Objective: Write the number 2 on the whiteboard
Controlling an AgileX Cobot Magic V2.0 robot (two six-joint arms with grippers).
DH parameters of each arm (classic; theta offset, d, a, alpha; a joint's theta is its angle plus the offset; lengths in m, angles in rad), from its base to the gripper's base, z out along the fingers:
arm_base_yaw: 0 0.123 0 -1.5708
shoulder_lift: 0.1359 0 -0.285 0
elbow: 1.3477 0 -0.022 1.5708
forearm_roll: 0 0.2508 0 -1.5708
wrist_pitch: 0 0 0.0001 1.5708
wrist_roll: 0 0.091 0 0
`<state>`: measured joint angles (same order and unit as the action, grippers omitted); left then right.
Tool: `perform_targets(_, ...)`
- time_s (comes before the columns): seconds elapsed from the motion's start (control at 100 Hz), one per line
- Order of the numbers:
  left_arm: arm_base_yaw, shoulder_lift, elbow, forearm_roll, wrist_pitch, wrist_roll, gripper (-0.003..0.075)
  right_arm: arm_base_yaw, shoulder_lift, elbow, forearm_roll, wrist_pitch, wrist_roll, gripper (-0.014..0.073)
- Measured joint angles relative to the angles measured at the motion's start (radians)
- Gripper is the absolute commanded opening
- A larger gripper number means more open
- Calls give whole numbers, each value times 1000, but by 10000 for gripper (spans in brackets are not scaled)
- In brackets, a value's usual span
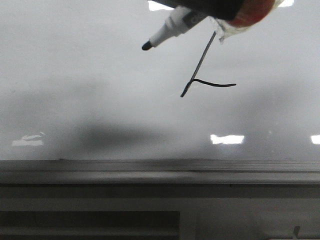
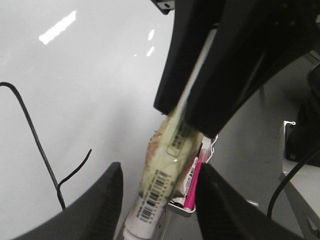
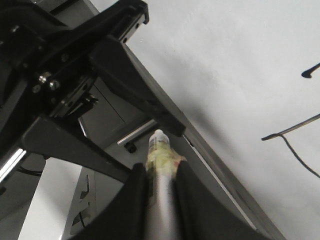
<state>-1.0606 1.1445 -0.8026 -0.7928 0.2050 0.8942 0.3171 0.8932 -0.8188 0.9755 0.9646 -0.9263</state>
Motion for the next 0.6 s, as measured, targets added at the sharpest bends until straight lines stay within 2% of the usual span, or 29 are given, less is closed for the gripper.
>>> perform_targets(0.1,-2,4,0,2,-2,0,260,0,0,0,0,4,-2,-67)
perform_targets(0.21,-2,6,0,2,-10,0,101,0,0,0,0,4,-4,-62)
perform_targets(0.28,-2,6,0,15,-8,13,-16,0,0,0,0,2,-4,-17)
perform_targets(0.34,-4,6,0,29,8,27,-20,0,1,0,0,8,-6,70)
perform_targets(0.43,-7,6,0,28,12,26,-20,0,1,-3,4,3,-6,292)
perform_targets(0.49,-7,6,0,24,0,22,-20,0,1,-3,2,1,-6,386)
perform_targets(0.52,-7,6,0,22,-10,19,-20,0,1,-3,2,1,-6,414)
perform_targets(0.6,-7,6,0,20,-33,13,-20,0,1,-3,2,-19,-10,416)
